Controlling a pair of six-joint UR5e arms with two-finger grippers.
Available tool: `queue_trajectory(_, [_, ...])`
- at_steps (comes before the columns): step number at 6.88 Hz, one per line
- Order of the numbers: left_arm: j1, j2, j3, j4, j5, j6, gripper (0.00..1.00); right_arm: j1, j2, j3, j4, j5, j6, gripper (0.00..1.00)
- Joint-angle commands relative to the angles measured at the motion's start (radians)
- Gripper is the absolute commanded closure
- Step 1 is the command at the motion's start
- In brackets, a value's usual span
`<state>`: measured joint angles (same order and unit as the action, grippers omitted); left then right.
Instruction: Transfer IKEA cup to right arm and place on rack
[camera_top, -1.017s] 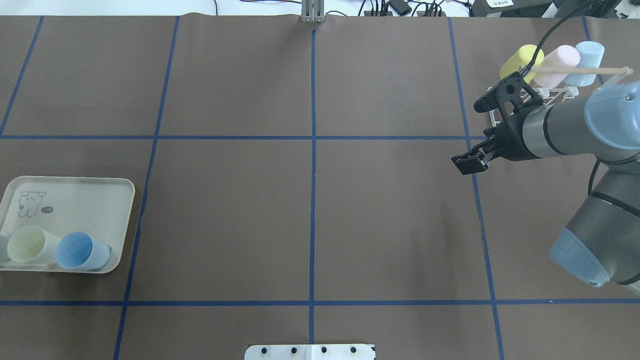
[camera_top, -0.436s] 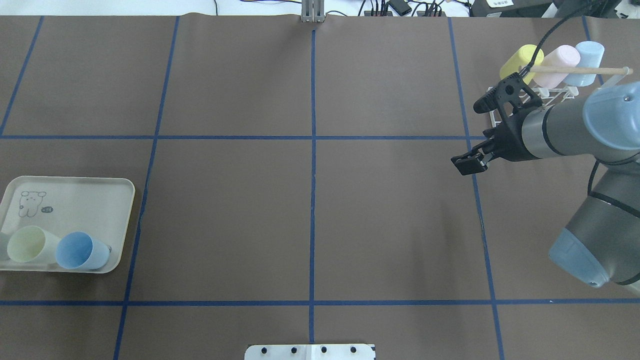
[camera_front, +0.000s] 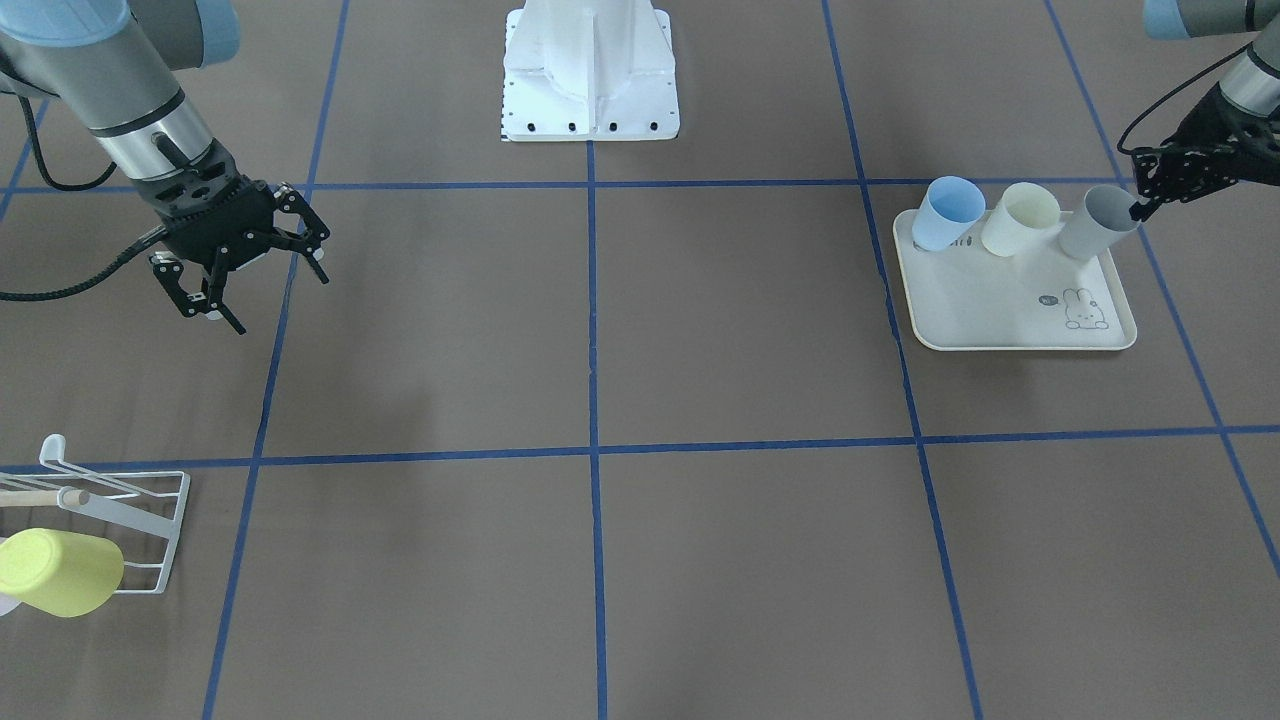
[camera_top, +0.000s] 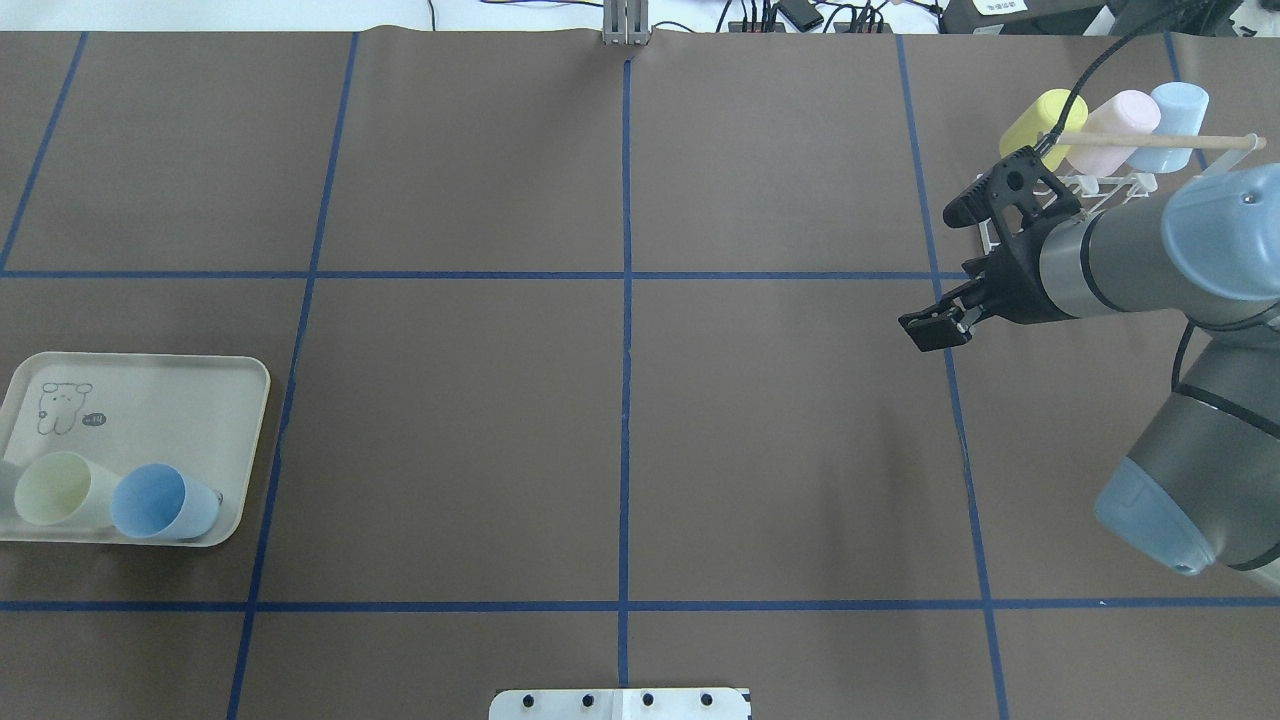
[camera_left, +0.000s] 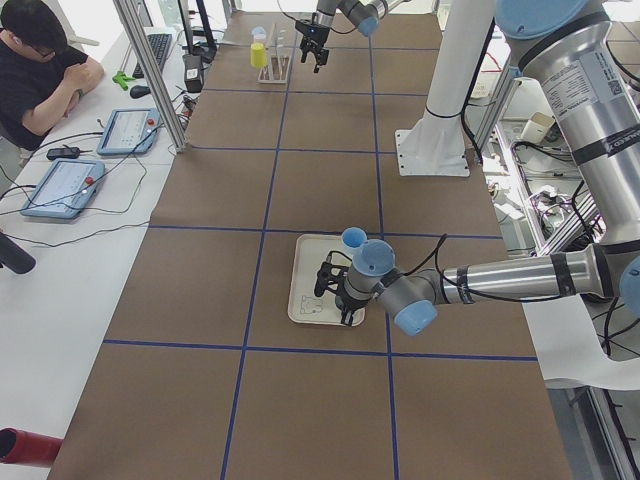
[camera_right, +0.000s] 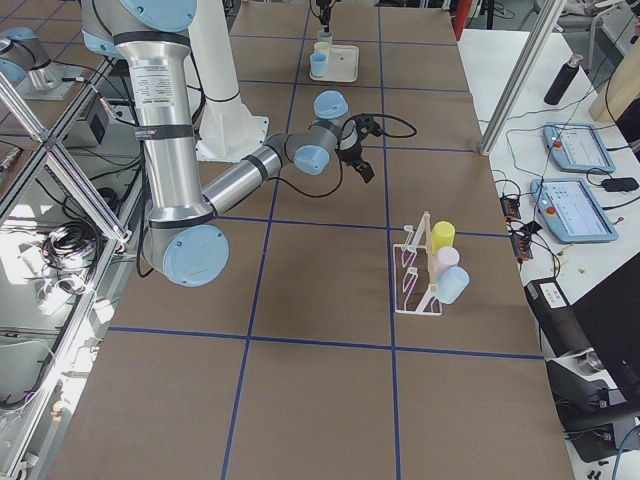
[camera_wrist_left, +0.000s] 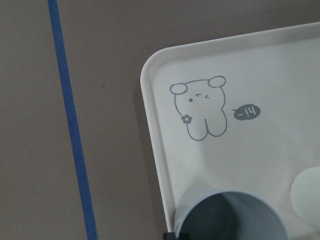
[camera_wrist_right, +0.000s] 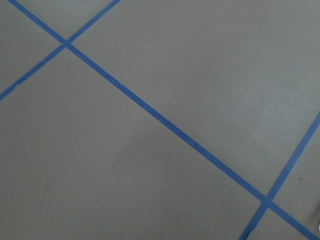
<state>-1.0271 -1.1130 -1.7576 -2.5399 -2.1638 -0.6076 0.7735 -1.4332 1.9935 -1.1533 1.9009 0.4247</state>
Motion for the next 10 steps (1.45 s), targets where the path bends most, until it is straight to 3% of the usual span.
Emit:
queue_trajectory(1, [-0.017,-0.004,-0.057,0.010,-0.022,0.002,1.00,-0.008,0.029,-0.005,0.003,0.001,-0.003,0.01])
queue_trajectory(3, [-0.140,-0.014,-0.066,0.029,-0.027,0.003,1.00,-0.028,0.109,-0.036,0.004,0.009,-0.004,0.01])
queue_trajectory(4, [-0.152,-0.045,-0.118,0.124,-0.027,0.005,1.00,-0.043,0.150,-0.056,0.001,0.017,-0.003,0.01])
queue_trajectory(6, [-0.230,-0.259,-0.270,0.515,-0.027,0.005,1.00,-0.066,0.245,-0.100,0.021,0.006,-0.007,0.01])
queue_trajectory(8, [-0.238,-0.429,-0.315,0.718,-0.027,-0.004,1.00,-0.103,0.354,-0.140,0.024,0.001,-0.004,0.00])
queue_trajectory(9, [-0.237,-0.473,-0.316,0.746,-0.056,-0.014,1.00,-0.103,0.368,-0.150,0.024,-0.009,-0.006,0.00])
queue_trajectory(10, [-0.237,-0.496,-0.316,0.745,-0.176,-0.059,1.00,-0.134,0.372,-0.150,0.024,-0.037,-0.021,0.01])
